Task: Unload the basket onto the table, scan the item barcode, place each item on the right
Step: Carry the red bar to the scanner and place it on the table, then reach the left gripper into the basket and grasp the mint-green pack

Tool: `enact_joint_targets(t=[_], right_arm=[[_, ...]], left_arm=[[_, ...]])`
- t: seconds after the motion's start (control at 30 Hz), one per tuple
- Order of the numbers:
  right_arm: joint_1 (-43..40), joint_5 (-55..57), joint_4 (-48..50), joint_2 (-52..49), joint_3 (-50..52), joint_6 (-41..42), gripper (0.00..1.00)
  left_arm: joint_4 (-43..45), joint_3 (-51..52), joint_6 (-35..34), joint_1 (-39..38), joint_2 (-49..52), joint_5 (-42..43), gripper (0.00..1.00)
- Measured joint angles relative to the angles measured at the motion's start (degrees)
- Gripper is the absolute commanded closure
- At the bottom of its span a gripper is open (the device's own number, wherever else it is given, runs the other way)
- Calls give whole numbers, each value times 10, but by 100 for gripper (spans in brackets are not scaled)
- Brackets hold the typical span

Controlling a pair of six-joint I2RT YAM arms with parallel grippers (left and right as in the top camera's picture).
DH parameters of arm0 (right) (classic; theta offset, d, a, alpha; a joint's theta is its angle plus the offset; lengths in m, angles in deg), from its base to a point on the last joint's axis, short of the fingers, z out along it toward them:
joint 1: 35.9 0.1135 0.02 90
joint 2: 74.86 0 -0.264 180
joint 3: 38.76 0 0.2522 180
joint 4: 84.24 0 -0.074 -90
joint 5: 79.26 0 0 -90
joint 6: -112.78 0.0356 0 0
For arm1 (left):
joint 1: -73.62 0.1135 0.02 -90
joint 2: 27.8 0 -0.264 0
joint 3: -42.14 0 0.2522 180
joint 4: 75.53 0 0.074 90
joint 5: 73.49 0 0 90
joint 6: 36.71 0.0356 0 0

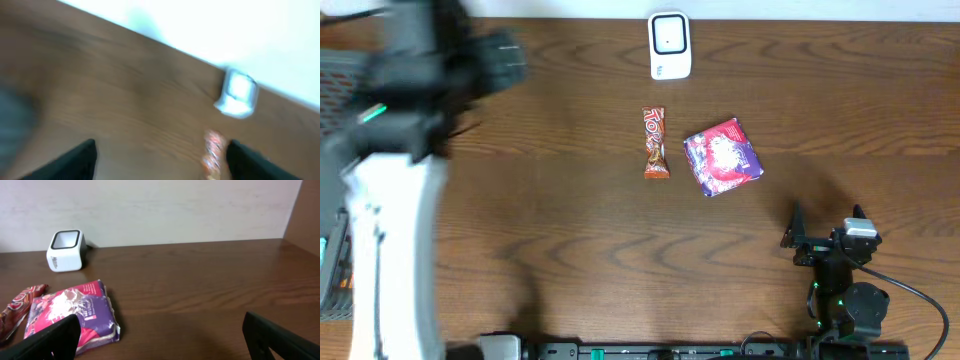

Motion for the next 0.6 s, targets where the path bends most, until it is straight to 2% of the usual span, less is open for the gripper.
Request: enact_joint_targets(t=[0.13,0.3,0.37,0.47,0.6], right_arm=[[0,0,0,0,0,0,1],[0,0,0,0,0,0,1],[0,0,0,0,0,0,1],[0,0,0,0,0,0,1],[0,0,0,0,0,0,1]], left_arm=[[-13,-1,-22,128,-24,-68,0],[-14,1,-58,280,7,-121,0],[-12,4,-68,328,23,-132,4],[-13,6,-75,383,54,-142,4],[-34,10,-81,417,108,-160,4]])
